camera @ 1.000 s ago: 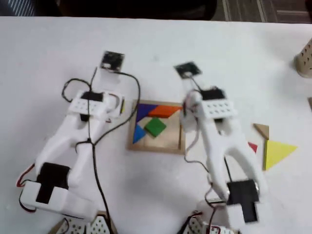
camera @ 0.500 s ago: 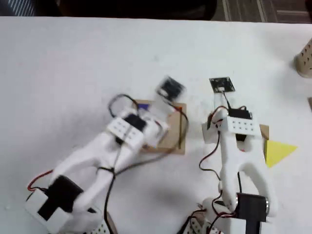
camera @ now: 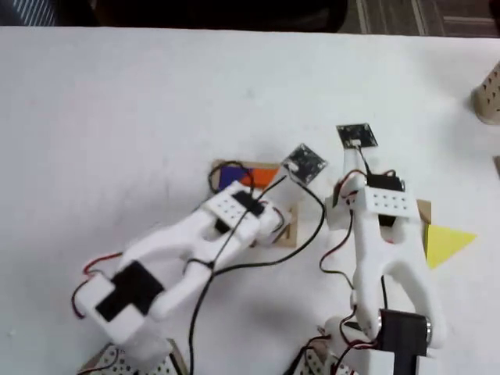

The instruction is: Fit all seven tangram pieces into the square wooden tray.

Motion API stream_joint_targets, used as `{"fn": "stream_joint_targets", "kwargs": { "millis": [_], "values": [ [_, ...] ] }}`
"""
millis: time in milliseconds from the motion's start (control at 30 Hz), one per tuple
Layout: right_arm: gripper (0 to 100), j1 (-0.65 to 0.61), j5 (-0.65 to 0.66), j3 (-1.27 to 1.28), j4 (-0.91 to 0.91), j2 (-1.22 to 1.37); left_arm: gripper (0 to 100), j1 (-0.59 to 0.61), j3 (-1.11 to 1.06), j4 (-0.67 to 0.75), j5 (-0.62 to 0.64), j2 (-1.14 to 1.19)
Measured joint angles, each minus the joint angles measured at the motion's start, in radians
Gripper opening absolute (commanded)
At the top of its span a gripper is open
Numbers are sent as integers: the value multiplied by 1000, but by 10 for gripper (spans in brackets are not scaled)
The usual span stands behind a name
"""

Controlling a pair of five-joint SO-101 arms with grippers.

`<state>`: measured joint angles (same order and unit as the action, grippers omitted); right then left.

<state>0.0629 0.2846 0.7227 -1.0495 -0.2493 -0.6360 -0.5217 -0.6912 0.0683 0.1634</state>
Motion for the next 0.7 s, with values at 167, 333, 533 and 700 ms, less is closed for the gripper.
{"fn": "stream_joint_targets", "kwargs": {
  "millis": [167, 333, 533, 700],
  "values": [
    [19, -5, 0, 0, 0, 0, 22, 26, 75, -55, 0, 48],
    [19, -2, 0, 0, 0, 0, 22, 92, 75, -72, 3, 49],
    [19, -3, 0, 0, 0, 0, 21, 103, 75, -100, 3, 49],
    [19, -3, 0, 0, 0, 0, 21, 104, 75, -117, 3, 49]
  ]
}}
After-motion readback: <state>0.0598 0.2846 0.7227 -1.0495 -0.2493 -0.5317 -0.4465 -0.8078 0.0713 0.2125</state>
